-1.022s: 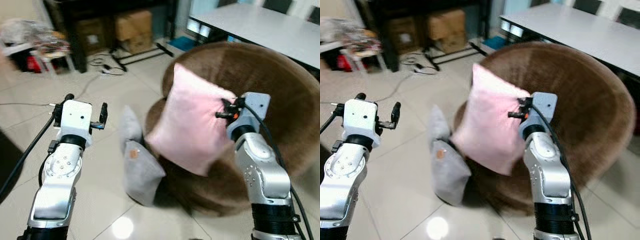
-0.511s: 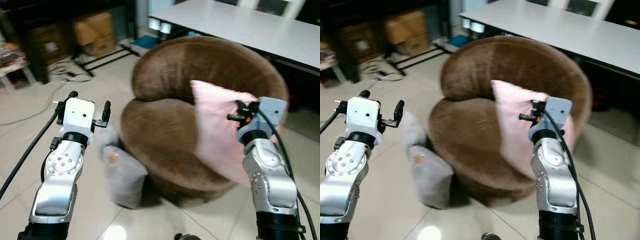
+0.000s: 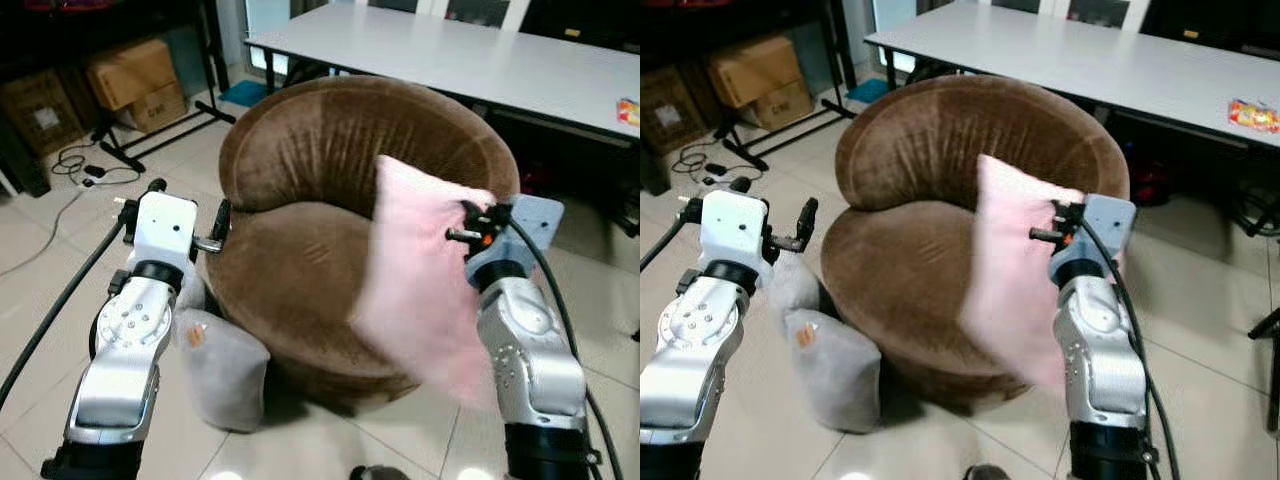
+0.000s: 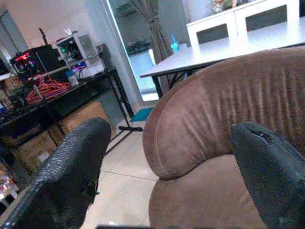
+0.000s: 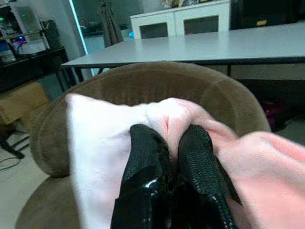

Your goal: Move the pillow to the sofa from floor

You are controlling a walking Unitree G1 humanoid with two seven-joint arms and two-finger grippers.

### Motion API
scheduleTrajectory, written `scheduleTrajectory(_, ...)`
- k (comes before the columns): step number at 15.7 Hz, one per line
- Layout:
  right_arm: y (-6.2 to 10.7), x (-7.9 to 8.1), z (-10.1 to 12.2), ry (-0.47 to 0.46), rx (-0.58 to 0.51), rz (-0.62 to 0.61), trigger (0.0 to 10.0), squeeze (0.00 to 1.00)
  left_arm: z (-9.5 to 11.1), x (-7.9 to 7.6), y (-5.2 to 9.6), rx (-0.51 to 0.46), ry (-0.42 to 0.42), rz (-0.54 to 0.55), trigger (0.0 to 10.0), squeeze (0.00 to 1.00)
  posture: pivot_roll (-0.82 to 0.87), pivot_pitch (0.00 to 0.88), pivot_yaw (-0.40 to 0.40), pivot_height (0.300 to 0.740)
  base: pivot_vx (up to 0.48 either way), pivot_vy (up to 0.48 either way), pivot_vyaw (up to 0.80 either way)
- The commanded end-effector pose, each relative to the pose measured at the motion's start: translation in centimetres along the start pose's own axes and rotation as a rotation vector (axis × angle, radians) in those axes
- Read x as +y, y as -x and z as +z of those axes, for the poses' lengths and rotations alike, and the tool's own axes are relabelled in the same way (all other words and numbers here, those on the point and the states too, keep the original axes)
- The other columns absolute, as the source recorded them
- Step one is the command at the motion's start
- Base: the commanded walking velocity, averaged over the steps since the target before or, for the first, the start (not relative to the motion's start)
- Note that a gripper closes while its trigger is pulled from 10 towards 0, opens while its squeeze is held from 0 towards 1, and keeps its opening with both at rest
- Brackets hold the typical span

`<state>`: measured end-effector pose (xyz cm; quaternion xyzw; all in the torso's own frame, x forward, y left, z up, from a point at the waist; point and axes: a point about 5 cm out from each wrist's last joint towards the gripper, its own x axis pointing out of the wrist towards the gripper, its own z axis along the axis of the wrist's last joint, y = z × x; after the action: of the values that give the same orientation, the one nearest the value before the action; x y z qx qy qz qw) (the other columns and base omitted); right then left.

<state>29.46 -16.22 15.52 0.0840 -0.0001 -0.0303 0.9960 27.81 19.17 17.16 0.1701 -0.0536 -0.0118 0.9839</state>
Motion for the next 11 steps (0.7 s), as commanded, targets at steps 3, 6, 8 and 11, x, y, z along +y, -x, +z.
scheduleTrajectory(3,-0.28,0.2,1.26,0.017,-0.058,0.032,10.0,0.0,0.09,-0.28,-0.13,-0.007,0.006,-0.014,10.0,0.0,-0.13,0.0,-0.017,0.74,0.291,0.0,-0.74)
scheduleTrajectory(6,-0.31,0.24,1.23,0.019,-0.059,0.044,10.0,0.0,0.13,-0.46,0.0,-0.011,-0.005,-0.019,10.0,0.0,-0.12,0.0,-0.025,0.74,0.29,0.0,0.0)
scheduleTrajectory(8,-0.29,0.24,1.07,0.02,-0.055,0.046,10.0,0.0,0.25,-0.4,-0.03,-0.016,-0.021,-0.026,10.0,0.0,-0.12,0.0,-0.024,0.74,0.291,0.0,0.0)
scheduleTrajectory(11,-0.27,0.16,1.05,0.018,-0.056,0.039,10.0,0.0,0.31,-0.44,-0.07,-0.018,-0.019,-0.036,10.0,0.0,-0.12,0.0,-0.02,0.74,0.289,0.0,0.0)
